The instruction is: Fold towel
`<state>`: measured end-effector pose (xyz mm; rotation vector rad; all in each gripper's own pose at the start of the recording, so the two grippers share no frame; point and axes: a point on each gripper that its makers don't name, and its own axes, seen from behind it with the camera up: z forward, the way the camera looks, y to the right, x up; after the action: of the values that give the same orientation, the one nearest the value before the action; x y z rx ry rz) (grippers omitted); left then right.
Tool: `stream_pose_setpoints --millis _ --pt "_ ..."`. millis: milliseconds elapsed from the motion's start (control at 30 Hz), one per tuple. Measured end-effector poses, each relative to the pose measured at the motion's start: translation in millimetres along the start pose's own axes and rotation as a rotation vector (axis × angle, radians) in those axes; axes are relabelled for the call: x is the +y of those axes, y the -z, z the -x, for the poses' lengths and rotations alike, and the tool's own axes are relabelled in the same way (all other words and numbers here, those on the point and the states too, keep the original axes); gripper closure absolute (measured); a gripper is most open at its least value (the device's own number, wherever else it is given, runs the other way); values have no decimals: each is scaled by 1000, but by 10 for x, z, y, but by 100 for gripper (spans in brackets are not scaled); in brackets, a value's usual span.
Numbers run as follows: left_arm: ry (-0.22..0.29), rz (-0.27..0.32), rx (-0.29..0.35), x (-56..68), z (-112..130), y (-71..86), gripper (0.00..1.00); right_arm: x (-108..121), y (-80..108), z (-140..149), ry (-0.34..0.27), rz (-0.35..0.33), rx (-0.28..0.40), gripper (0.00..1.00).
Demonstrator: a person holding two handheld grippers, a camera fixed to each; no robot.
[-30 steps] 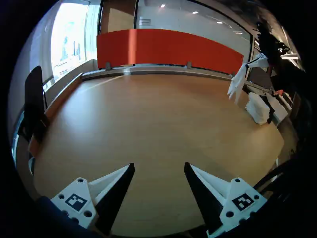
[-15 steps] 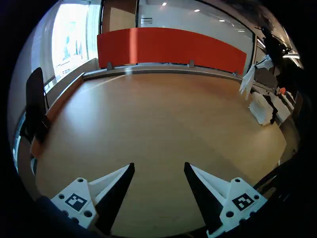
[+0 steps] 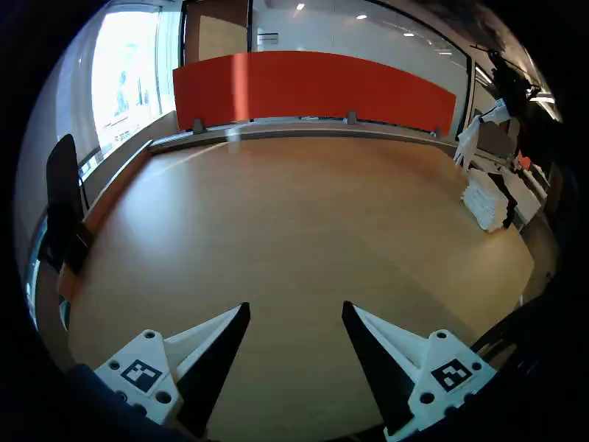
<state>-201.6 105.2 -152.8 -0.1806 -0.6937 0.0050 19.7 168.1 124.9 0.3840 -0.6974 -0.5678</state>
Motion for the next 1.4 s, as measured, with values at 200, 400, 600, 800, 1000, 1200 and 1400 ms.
stream_pose_setpoints --millis 200,400,600,800,1000,1200,1400 --pt "-9 4 0 66 -37 -14 7 158 91 100 -9 16 -6 96" --pt "-15 12 0 139 -57 -23 7 211 177 191 -15 22 -10 96" --pt "-22 19 2 193 -75 -19 7 226 270 361 -34 26 -22 96" --pt "-31 24 3 217 -86 -2 7 209 361 701 -73 29 -53 96" --pt "-38 27 -1 230 -68 12 7 145 421 1139 -130 27 -96 96" --pt "-42 31 -6 257 -43 18 7 13 433 1552 -192 13 -142 96" --pt "-49 34 -7 277 -40 20 8 -111 426 1898 -238 0 -191 96"
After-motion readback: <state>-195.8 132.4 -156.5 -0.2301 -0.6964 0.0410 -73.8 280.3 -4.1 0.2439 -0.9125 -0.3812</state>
